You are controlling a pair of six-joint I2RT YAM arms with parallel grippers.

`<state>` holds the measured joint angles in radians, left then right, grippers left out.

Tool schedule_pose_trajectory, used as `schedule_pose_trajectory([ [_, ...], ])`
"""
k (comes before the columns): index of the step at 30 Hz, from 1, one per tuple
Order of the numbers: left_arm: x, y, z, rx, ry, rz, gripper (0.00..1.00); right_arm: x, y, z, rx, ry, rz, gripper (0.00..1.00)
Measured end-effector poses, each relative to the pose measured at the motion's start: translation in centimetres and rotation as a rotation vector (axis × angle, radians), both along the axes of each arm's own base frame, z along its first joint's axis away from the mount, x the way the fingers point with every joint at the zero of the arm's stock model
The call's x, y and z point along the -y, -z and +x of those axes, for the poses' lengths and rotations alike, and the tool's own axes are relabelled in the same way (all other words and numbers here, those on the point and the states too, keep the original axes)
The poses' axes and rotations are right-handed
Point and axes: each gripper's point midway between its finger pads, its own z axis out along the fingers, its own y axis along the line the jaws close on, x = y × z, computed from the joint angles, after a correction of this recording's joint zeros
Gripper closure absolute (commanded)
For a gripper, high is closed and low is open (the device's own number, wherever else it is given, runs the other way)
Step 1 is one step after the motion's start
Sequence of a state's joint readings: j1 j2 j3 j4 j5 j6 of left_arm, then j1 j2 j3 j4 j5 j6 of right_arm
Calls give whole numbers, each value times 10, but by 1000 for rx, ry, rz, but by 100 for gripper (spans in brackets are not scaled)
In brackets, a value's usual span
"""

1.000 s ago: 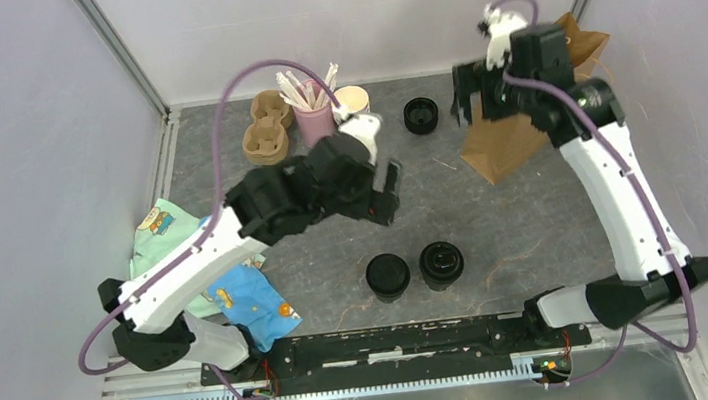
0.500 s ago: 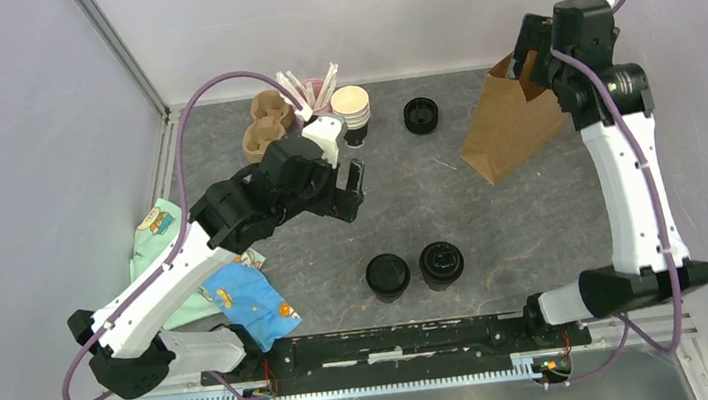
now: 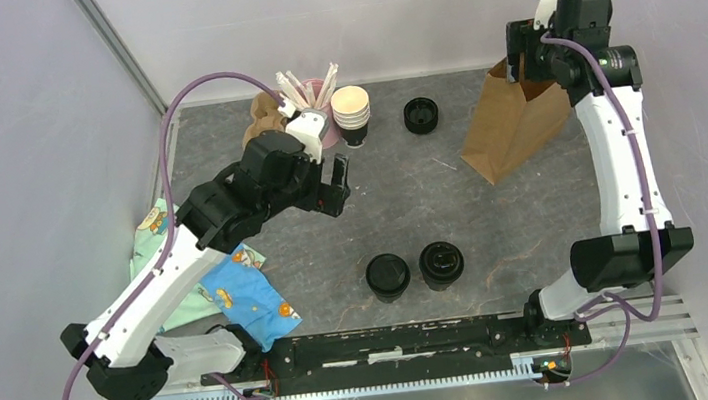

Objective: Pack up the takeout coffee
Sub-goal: Move the takeout bag to the center of the board.

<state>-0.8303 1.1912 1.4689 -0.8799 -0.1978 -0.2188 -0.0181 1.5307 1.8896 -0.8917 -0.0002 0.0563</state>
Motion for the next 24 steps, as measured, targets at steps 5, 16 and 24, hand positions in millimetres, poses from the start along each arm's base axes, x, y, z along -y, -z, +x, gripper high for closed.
schedule_pose_trajectory([
  [5,4,7,2,-19,7,16,0,4,19,10,-46,-67,-76,36],
  [16,16,-5,14,-16,8,0,0,-10,80,3,-190,-158,-37,72],
  [24,17,-10,20,-13,-5,0,0,-31,81,-7,-215,-86,17,93],
])
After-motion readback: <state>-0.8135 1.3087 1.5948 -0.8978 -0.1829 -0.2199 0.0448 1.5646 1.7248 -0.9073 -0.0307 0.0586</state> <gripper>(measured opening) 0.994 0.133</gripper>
